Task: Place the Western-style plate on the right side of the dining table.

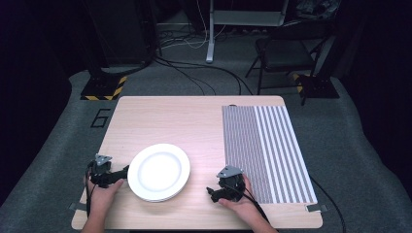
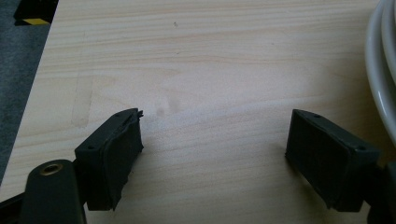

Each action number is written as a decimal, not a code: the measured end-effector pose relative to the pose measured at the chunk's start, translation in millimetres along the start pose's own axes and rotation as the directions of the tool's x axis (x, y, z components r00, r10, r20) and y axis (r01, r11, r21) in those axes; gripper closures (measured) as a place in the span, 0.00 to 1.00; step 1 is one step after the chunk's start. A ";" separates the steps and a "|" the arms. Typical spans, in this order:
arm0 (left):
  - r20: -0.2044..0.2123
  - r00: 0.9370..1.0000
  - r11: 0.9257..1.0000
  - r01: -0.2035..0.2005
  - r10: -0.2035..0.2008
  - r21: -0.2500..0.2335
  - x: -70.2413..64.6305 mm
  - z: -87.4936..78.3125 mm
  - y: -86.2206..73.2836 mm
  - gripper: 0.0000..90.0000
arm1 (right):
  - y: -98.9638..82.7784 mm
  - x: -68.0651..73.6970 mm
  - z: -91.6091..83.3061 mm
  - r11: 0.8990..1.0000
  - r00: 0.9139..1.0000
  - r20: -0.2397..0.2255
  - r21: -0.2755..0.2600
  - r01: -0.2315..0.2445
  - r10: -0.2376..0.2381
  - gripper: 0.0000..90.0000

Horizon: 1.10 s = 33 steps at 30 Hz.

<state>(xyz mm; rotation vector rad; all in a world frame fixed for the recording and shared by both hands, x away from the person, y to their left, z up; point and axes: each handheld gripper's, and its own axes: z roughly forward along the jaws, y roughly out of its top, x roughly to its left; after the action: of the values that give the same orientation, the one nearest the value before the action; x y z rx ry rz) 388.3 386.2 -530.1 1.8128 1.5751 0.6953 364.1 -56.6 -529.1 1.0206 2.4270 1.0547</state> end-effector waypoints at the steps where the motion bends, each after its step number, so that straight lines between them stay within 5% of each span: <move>1: 0.002 1.000 1.000 0.000 0.000 0.000 0.1 0.0 0.0 0.20 | 0.0 0.0 -0.1 1.000 1.000 0.002 0.001 0.001 -0.001 0.12; 23: 0.005 1.000 1.000 0.003 -0.003 -0.003 1.5 -1.3 -0.6 0.22 | 0.1 0.1 -0.2 1.000 1.000 0.002 0.002 0.000 0.000 0.12; 27: 0.009 1.000 0.999 0.029 -0.029 -0.019 4.0 -2.3 -1.3 0.25 | 0.1 0.0 -0.2 1.000 1.000 0.000 0.000 0.000 0.000 0.13; 33: 0.057 0.993 0.995 0.101 -0.101 0.002 7.8 -8.5 1.1 0.39 | 1.9 -0.6 -5.4 0.999 0.999 0.023 0.010 -0.034 0.034 0.30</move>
<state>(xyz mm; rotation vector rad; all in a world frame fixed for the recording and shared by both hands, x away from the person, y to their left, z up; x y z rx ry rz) 383.8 394.8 -523.8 1.7241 1.6155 0.5922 362.6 -58.9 -524.0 1.0751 2.4075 1.0370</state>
